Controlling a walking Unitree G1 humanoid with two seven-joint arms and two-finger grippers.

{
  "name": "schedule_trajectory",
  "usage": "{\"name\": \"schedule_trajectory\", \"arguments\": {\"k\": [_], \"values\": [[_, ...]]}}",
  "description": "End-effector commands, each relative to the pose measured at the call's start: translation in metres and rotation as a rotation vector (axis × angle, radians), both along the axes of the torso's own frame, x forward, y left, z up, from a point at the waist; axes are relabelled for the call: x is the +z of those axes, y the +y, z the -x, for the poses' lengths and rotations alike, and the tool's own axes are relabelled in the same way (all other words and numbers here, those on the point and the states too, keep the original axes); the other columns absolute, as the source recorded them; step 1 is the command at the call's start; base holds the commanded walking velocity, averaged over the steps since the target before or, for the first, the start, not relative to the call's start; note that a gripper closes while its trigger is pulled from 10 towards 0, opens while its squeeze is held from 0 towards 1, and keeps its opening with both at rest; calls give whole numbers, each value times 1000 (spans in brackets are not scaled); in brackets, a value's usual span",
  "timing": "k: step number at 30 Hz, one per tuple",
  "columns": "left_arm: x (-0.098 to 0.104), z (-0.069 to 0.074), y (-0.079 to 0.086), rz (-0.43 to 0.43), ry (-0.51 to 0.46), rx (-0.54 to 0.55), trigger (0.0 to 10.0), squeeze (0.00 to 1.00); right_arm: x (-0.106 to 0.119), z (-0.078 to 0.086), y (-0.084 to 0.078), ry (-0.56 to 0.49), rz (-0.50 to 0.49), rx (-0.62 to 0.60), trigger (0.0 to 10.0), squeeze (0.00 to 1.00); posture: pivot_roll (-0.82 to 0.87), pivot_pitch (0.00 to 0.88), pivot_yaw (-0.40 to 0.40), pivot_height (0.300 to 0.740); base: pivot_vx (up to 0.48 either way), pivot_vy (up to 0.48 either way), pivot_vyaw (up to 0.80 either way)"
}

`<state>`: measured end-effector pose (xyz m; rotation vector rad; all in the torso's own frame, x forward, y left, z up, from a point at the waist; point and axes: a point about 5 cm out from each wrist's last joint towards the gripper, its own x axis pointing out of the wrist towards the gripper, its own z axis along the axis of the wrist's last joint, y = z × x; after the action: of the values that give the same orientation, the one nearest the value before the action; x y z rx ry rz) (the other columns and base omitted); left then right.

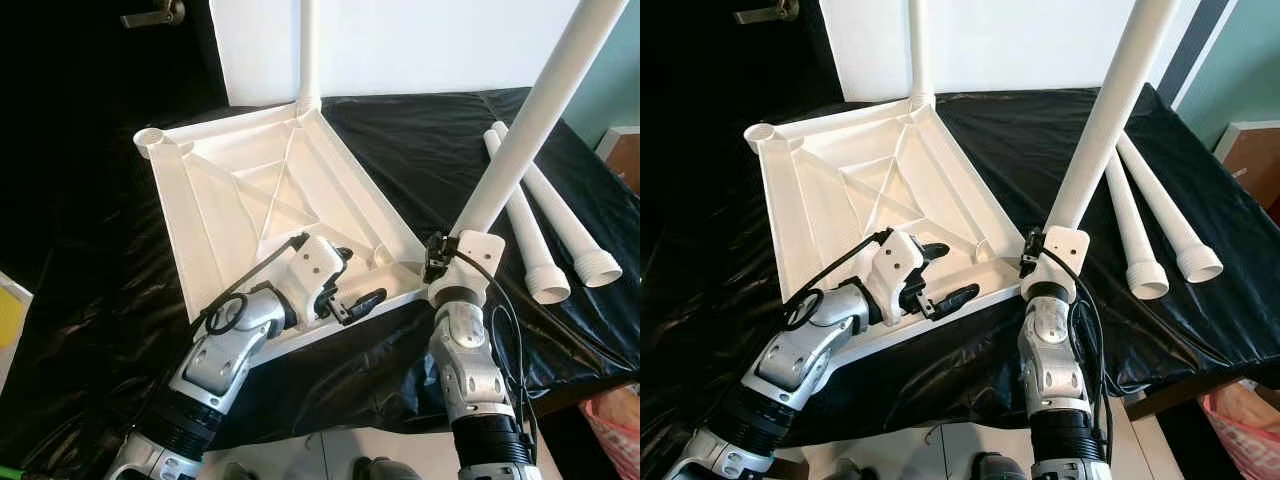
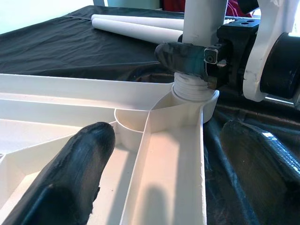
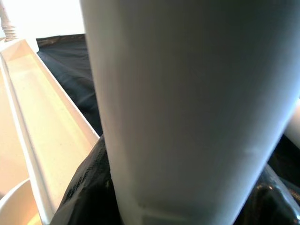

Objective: Building children table

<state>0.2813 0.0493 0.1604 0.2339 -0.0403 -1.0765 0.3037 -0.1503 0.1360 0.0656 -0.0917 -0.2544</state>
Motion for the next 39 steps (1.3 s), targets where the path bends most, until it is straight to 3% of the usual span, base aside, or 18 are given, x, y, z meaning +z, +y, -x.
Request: {"name": "schedule_trajectory", "arguments": {"k": [1, 2, 3, 14, 15, 19, 27, 30, 32, 39], "values": [[0, 0, 1, -9, 7, -7, 10000, 0, -16, 3, 2, 83, -10, 1, 10000, 0, -68, 116, 13, 740, 0, 0, 0], [0, 0, 1, -9, 7, -7, 10000, 0, -16, 3, 2, 83, -10, 1, 10000, 0, -68, 116, 13, 740, 0, 0, 0], [0, -1, 1, -9, 5, -5, 10000, 0, -14, 3, 3, 71, -5, 4, 10000, 1000, -68, 115, 13, 740, 0, 0, 0], [3, -6, 8, -13, -10, 21, 10000, 0, -6, 14, -3, 7, 49, 67, 10000, 1000, -66, 119, 8, 740, 0, 0, 0], [4, -7, 10, -15, -12, 27, 10000, 0, -5, 19, -4, -11, 46, 103, 10000, 0, -69, 121, 9, 740, 0, 0, 0], [5, -9, 13, -18, -15, 35, 10000, 0, -2, 27, -5, -48, 52, 188, 10000, 0, -69, 121, 9, 740, 0, 0, 0], [6, -8, 9, -5, -5, 12, 10000, 0, 3, 26, -10, -59, 75, 315, 10000, 0, -86, 123, 18, 740, 0, 0, 0], [1, -1, -3, -2, 11, -38, 10000, 0, 10, 11, -30, -41, 185, 422, 10000, 0, -93, 112, 18, 740, 0, 0, 0], [-1, 3, -9, 4, 18, -59, 10000, 0, 10, 6, -35, -16, 227, 489, 10000, 0, -94, 109, 19, 740, 0, 0, 0], [-8, 16, -23, 8, 40, -123, 10000, 0, 11, -5, -34, 9, 331, 610, 10000, 0, -96, 107, 17, 740, 0, 0, 0]]}}
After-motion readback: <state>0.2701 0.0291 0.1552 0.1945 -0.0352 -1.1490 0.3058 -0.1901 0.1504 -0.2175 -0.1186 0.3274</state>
